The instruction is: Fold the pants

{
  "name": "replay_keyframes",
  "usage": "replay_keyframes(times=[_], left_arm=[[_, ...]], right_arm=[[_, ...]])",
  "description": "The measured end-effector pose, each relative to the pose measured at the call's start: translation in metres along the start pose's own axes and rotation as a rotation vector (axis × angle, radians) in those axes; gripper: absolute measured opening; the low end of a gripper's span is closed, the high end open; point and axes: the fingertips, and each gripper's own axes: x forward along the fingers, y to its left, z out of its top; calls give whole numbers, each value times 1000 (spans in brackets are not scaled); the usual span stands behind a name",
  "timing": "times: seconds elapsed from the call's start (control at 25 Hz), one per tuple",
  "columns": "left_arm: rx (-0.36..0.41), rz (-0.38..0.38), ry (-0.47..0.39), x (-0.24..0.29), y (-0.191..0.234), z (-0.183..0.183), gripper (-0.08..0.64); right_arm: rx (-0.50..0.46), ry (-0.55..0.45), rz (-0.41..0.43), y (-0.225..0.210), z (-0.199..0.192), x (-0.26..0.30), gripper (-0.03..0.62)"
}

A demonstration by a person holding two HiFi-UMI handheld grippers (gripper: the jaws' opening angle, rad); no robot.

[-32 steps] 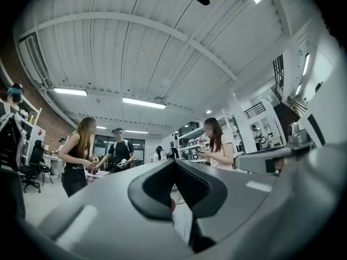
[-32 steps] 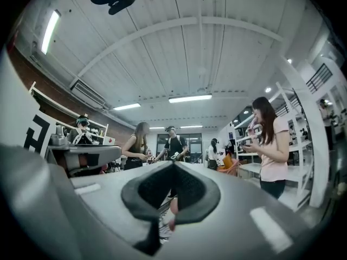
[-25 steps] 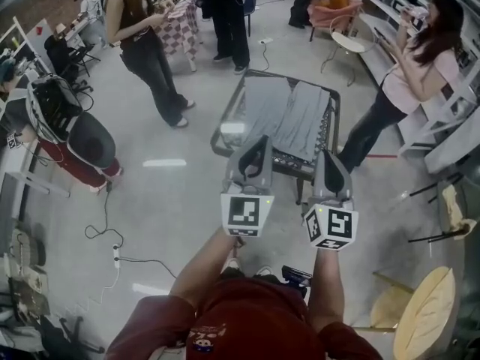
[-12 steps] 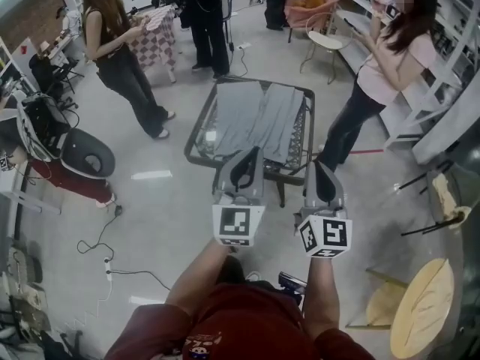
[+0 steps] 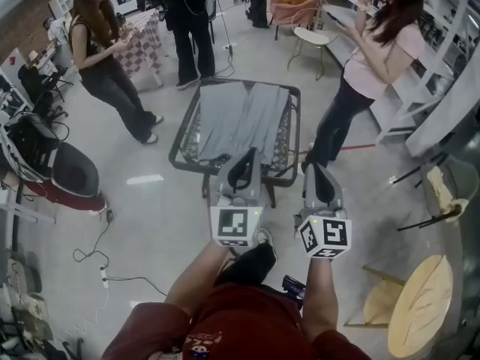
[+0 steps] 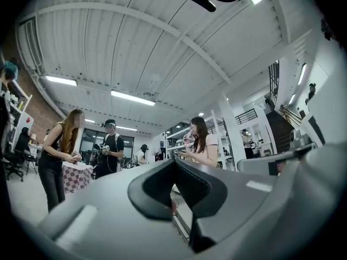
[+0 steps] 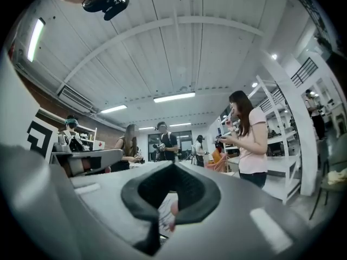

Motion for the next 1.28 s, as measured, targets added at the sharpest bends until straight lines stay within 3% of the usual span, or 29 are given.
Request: replay_keyframes(times=[0.48,0.88,1.28], left_arm=[[-27,-9,4,95,-19,-37,6],[-35,71,40,192,6,-74,6],[-40,166,39,269,33,-94,6]], right_arm=[[-22,57,21,-68,-19,71,2],[-3,118,94,-124,-37,181,2],[-10,128,198,-143,-43,273,2]])
